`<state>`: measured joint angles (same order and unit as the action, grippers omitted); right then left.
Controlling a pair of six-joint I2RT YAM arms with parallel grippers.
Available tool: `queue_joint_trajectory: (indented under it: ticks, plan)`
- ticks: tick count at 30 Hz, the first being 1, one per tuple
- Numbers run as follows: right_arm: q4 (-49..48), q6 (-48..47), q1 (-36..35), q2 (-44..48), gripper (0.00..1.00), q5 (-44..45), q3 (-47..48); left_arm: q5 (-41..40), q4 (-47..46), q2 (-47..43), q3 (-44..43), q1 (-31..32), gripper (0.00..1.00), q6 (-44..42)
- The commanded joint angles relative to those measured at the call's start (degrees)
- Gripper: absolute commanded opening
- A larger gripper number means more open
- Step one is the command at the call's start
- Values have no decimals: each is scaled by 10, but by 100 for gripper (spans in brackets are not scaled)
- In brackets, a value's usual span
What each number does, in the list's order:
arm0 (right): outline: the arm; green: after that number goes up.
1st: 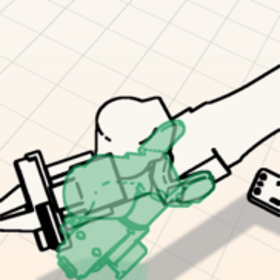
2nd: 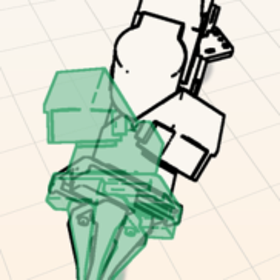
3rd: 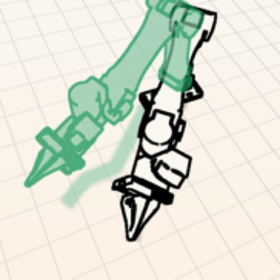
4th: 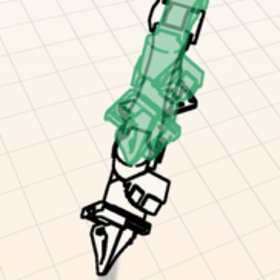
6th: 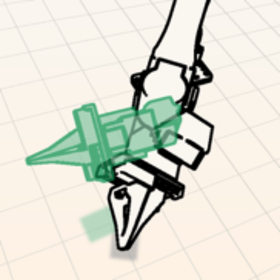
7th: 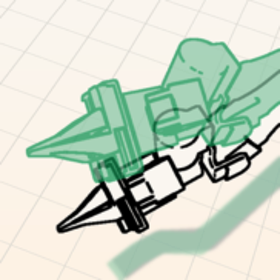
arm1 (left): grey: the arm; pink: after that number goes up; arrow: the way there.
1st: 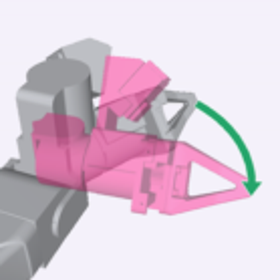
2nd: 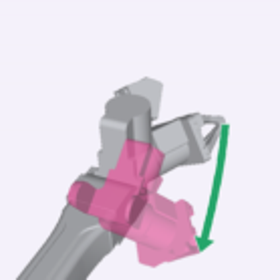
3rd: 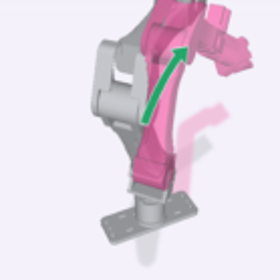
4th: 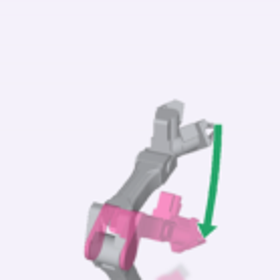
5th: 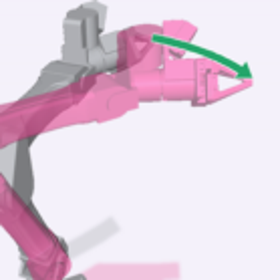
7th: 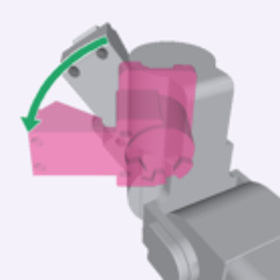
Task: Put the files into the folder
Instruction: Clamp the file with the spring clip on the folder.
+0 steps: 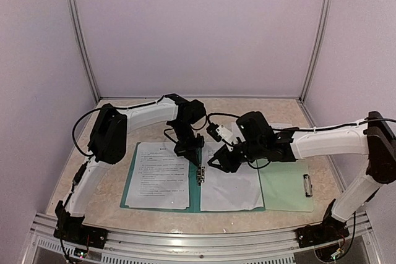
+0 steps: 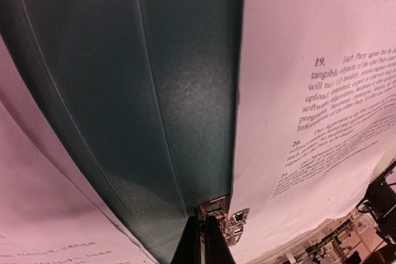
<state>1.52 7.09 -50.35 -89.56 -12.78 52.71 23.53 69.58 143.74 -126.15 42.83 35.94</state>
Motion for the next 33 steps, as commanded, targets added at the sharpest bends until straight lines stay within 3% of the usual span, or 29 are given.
queue_joint_trajectory:
  ticks: [1, 8, 16, 24, 33]
  plan:
    - [31, -78, -35, -30, 41, 27, 36, -24, -3, 6, -2, -9, 0, -16]
    - [10, -123, -69, -76, 37, 84, 55, -13, -8, 10, -2, -12, 0, -18]
    - [-36, -172, -97, -116, 41, 173, 64, -6, -10, 10, 2, -13, 0, -20]
    - [-20, -212, -113, -153, 42, 198, 99, -3, -12, 10, 3, -13, 0, -20]
    - [-19, -231, -120, -168, 36, 208, 114, 1, -14, 11, 4, -13, 0, -21]
